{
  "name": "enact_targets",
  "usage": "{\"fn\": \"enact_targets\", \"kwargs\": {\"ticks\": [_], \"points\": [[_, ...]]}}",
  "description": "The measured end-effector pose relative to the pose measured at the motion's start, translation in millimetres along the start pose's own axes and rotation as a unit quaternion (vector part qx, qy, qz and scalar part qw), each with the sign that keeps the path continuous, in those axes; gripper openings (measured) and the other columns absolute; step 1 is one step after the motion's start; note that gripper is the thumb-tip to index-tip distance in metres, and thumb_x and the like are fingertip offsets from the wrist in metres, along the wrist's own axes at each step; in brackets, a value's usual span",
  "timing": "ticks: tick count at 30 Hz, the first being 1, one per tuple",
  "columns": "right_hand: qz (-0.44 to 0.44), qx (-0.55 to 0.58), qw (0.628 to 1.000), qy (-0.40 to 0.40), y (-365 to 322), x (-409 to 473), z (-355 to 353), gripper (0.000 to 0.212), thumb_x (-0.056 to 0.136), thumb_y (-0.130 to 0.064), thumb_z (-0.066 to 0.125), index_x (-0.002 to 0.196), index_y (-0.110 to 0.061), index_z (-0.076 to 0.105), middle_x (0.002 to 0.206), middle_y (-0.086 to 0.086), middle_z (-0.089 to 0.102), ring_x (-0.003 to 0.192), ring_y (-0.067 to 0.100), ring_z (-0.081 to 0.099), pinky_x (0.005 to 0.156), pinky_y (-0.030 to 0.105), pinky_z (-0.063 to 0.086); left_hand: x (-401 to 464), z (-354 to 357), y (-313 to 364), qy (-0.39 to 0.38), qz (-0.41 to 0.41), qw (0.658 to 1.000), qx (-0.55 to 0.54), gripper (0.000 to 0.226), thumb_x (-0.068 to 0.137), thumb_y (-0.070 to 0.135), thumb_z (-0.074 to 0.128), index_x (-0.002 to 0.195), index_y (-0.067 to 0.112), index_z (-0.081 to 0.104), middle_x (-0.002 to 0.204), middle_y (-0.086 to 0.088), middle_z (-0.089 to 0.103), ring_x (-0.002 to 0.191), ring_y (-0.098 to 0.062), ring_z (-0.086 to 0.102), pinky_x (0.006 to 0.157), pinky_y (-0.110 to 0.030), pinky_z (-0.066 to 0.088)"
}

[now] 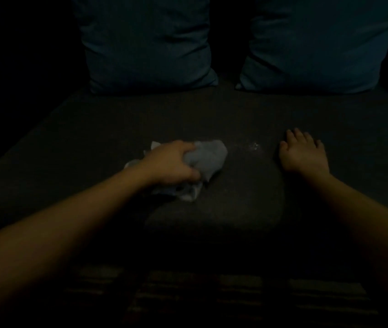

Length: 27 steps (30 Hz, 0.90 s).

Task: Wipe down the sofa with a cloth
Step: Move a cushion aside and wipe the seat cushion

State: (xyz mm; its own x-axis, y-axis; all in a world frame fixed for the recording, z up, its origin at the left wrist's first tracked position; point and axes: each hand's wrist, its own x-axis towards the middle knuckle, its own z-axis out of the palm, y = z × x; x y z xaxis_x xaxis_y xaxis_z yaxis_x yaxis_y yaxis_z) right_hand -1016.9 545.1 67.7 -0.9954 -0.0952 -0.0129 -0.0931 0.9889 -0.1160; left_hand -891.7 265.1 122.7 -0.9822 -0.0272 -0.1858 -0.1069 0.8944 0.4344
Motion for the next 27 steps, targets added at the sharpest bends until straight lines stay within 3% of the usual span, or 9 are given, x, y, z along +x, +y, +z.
{"fn": "enact_targets", "kwargs": {"ticks": [4,7,10,13,17,20,23,25,27], "points": [[0.009,0.002,1.0,-0.003,1,2,1,0.056,0.099,-0.04,0.018,0.151,-0.018,0.017,0.159,0.004,0.012,0.146,0.023,0.011,0.118,0.048,0.01,-104,10,9,-0.141,0.102,0.984,-0.046,0.042,0.06,0.039,0.077,0.1,0.037,0.064,0.093,0.015,0.062,0.086,-0.007,0.062,0.077,-0.023,0.051],[0.008,0.002,1.0,-0.003,-3,0,1,0.056,0.1,-0.04,0.017,0.151,-0.018,0.017,0.159,0.004,0.012,0.146,0.023,0.011,0.118,0.048,0.01,-115,-5,10,-0.221,0.104,0.961,-0.132,0.044,0.056,0.037,0.07,0.097,0.024,0.068,0.09,0.009,0.071,0.08,-0.002,0.066,0.072,-0.024,0.055],[0.012,-0.007,1.0,-0.007,-4,-2,-2,0.056,0.1,-0.041,0.017,0.152,-0.019,0.016,0.16,0.003,0.011,0.146,0.023,0.01,0.118,0.047,0.01,-66,-53,19,-0.053,0.099,0.975,-0.192,0.039,0.055,0.036,0.073,0.09,0.022,0.068,0.084,0.007,0.072,0.077,-0.006,0.064,0.071,-0.017,0.051],[0.008,-0.003,1.0,-0.014,-4,-4,-5,0.056,0.1,-0.041,0.016,0.152,-0.019,0.016,0.16,0.004,0.011,0.146,0.023,0.011,0.118,0.048,0.01,1,-81,7,0.113,0.032,0.974,-0.193,0.016,0.077,0.022,0.073,0.09,0.025,0.064,0.084,0.005,0.064,0.075,-0.009,0.059,0.067,-0.019,0.048],[0.014,-0.008,1.0,-0.016,-5,-5,-5,0.057,0.099,-0.042,0.015,0.152,-0.02,0.015,0.16,0.003,0.011,0.146,0.023,0.011,0.118,0.048,0.011,31,-24,-10,-0.054,-0.011,0.994,-0.094,0.056,0.07,0.049,0.076,0.122,0.035,0.057,0.112,0.008,0.055,0.102,-0.016,0.057,0.092,-0.035,0.049],[0.013,-0.005,1.0,-0.015,-4,-2,-4,0.057,0.099,-0.042,0.016,0.152,-0.02,0.015,0.16,0.003,0.011,0.146,0.023,0.012,0.118,0.048,0.011,-5,-2,10,-0.148,0.082,0.979,-0.116,0.047,0.069,0.025,0.077,0.111,0.032,0.058,0.096,0.013,0.061,0.089,-0.007,0.06,0.077,-0.016,0.049],[-0.001,-0.019,0.999,-0.038,-4,2,-9,0.056,0.099,-0.044,0.021,0.151,-0.021,0.019,0.158,0.005,0.016,0.144,0.026,0.018,0.117,0.049,0.016,-51,-7,13,-0.263,0.107,0.954,-0.099,0.047,0.056,0.029,0.071,0.103,0.029,0.065,0.096,0.009,0.069,0.087,-0.007,0.065,0.077,-0.025,0.054],[-0.023,-0.044,0.996,-0.068,1,11,-25,0.055,0.099,-0.047,0.026,0.148,-0.023,0.028,0.155,0.007,0.025,0.139,0.03,0.029,0.112,0.048,0.029,-52,-20,5,-0.225,0.089,0.961,-0.134,0.05,0.049,0.035,0.068,0.098,0.024,0.067,0.088,0.008,0.07,0.08,-0.007,0.065,0.071,-0.026,0.053],[-0.046,-0.044,0.994,-0.094,9,20,-38,0.051,0.1,-0.047,0.028,0.145,-0.025,0.036,0.151,0.006,0.031,0.134,0.03,0.034,0.109,0.046,0.034,-29,-39,-2,-0.06,0.049,0.978,-0.195,0.046,0.051,0.035,0.071,0.093,0.019,0.065,0.088,0.001,0.069,0.081,-0.012,0.063,0.071,-0.026,0.05]]}}
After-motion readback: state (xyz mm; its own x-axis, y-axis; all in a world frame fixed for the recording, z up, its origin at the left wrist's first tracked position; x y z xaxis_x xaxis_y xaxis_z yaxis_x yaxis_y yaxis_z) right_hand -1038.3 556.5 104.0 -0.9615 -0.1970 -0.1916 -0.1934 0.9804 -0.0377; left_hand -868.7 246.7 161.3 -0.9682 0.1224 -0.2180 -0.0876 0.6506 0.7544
